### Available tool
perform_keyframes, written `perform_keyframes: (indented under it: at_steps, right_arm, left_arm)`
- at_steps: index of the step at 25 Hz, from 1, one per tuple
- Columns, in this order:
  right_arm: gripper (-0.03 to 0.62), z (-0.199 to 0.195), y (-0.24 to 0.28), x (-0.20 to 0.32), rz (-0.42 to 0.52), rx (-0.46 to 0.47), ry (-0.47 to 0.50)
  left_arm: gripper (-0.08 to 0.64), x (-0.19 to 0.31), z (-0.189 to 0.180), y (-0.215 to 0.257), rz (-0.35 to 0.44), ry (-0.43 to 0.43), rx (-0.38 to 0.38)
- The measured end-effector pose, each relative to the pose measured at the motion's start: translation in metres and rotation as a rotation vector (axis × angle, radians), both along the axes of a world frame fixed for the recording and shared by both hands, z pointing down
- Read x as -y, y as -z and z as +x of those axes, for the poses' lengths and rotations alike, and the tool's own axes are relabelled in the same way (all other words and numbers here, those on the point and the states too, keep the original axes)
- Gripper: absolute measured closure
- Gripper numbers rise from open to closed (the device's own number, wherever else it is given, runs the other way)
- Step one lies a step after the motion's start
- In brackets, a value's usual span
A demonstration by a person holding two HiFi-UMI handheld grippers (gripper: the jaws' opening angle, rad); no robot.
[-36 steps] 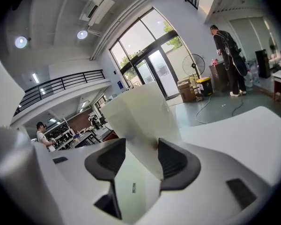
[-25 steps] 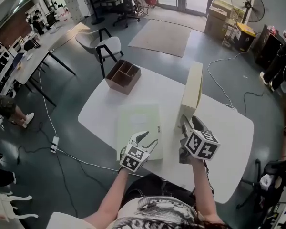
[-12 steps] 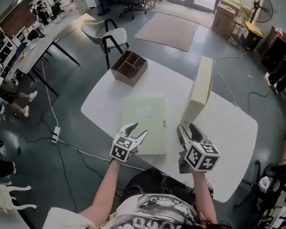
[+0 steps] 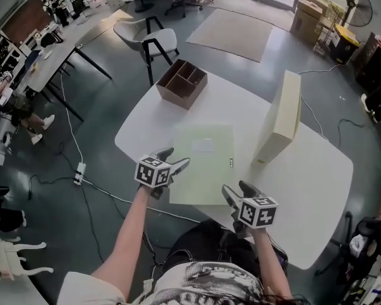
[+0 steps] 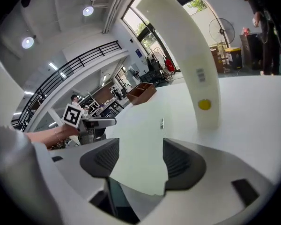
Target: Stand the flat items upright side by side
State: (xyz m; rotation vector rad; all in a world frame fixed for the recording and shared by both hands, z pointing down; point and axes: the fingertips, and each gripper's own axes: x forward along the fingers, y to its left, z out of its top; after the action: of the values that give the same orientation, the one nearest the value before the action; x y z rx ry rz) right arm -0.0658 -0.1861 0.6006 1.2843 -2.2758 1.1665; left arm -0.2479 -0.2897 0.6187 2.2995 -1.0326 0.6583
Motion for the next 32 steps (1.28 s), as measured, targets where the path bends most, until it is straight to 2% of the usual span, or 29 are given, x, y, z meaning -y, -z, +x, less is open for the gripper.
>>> perform_keyframes:
  at_steps: [3, 6, 10, 13, 21, 24, 28, 32]
  right_arm:
    - [0.259, -0.004, -0.023, -0.001, -0.040, -0.012, 0.022]
    - [0.228, -0.007, -0.039, -0.001, -0.088, 0.019, 0.023]
    - [0.219, -0.010, -0.048, 0.004, -0.152, 0.120, -0.008]
    - [0.218, -0.008, -0.055, 0.011, -0.179, 0.133, -0.032]
    - [0.209, -0.013, -0.076, 0.014, -0.226, 0.079, -0.016]
    - [0.195, -0.014, -0.081, 0.013, -0.244, 0.101, -0.020]
    - [0.187, -0.015, -0.085, 0.014, -0.262, 0.152, -0.014]
    - [0.207, -0.014, -0.085, 0.012, -0.249, 0.136, 0.038]
  left_arm:
    - [0.223, 0.019, -0.015, -0.012, -0.049, -0.007, 0.010]
    - [0.209, 0.033, -0.023, -0.024, -0.117, -0.011, -0.035]
    - [0.198, 0.053, -0.027, -0.039, -0.189, -0.013, -0.076]
    - [0.186, 0.067, -0.024, -0.046, -0.230, -0.033, -0.088]
    - [0.169, 0.090, -0.009, -0.055, -0.324, -0.040, -0.240]
    - [0.160, 0.090, -0.008, -0.060, -0.358, -0.024, -0.304]
    - [0.156, 0.090, -0.010, -0.061, -0.358, -0.011, -0.387]
    - [0.158, 0.089, -0.009, -0.060, -0.326, 0.004, -0.385]
